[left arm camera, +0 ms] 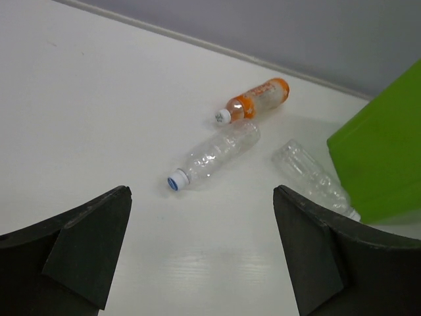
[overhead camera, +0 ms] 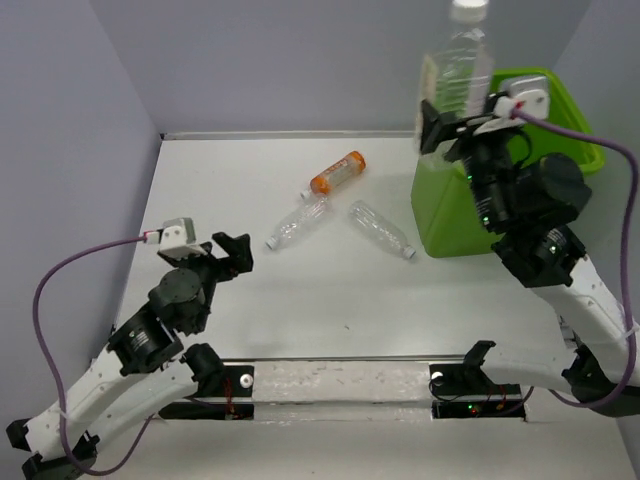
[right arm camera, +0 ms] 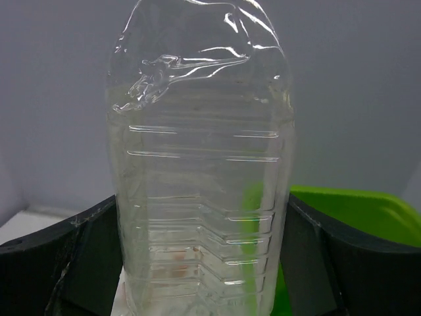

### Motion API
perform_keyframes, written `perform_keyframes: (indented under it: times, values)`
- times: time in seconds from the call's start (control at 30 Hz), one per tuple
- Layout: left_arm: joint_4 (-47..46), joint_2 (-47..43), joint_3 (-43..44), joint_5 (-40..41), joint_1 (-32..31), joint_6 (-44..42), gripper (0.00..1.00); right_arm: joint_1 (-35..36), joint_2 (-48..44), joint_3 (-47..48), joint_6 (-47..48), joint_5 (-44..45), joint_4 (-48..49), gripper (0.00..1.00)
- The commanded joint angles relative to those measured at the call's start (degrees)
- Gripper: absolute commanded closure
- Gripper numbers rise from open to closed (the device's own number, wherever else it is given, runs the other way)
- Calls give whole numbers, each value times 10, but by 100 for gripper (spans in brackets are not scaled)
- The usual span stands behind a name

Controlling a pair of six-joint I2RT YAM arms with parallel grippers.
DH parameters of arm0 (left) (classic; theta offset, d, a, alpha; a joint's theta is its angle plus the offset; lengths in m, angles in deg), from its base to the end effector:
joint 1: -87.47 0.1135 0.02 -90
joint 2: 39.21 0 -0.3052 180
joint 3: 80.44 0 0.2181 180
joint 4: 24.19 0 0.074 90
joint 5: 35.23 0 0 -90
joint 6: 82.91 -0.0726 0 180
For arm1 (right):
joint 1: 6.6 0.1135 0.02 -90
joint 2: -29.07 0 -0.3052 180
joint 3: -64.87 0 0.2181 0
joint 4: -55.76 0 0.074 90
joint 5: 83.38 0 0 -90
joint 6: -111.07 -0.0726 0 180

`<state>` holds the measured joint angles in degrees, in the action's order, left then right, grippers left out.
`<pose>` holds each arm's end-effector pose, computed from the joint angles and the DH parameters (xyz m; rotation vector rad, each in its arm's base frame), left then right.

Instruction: Put the plastic bottles in the bin

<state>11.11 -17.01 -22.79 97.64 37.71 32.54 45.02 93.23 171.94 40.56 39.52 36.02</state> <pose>0.0650 -0.0004 0.3556 -0.2572 1.5652 -0.4439 0.1370 0.1094 0.5898 -0.2452 1.2110 0.1530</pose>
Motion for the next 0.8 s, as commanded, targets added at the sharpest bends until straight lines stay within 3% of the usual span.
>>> perform_keyframes:
  times: [0.0,0.1,0.27,0.37,0.47,0.5,0.57,0.6,0.77]
  values:
    - [-44,107,6,-79,4,-48,1,-117,-19,8,62,108,168,73]
    - [-57,176,25,-127,5,-63,1,-201,-25,-51,89,100,257,73]
    - [-64,267,83,-191,5,-100,1,-331,29,-58,48,82,249,73]
    - [-52,334,136,-238,5,-130,1,-372,27,-69,-43,59,197,69]
    - [-42,400,178,-250,6,-159,1,-384,10,-86,-103,27,177,40]
    - [-34,433,189,-251,8,-165,1,-384,22,-75,-110,26,137,21]
    - [-27,464,220,-271,18,-175,1,-384,40,-30,-108,24,89,6]
    - [-21,497,230,-277,23,-184,1,-384,51,-17,-108,22,43,1]
    - [-20,585,279,-277,54,-212,1,-384,22,-2,-161,-27,-62,0]
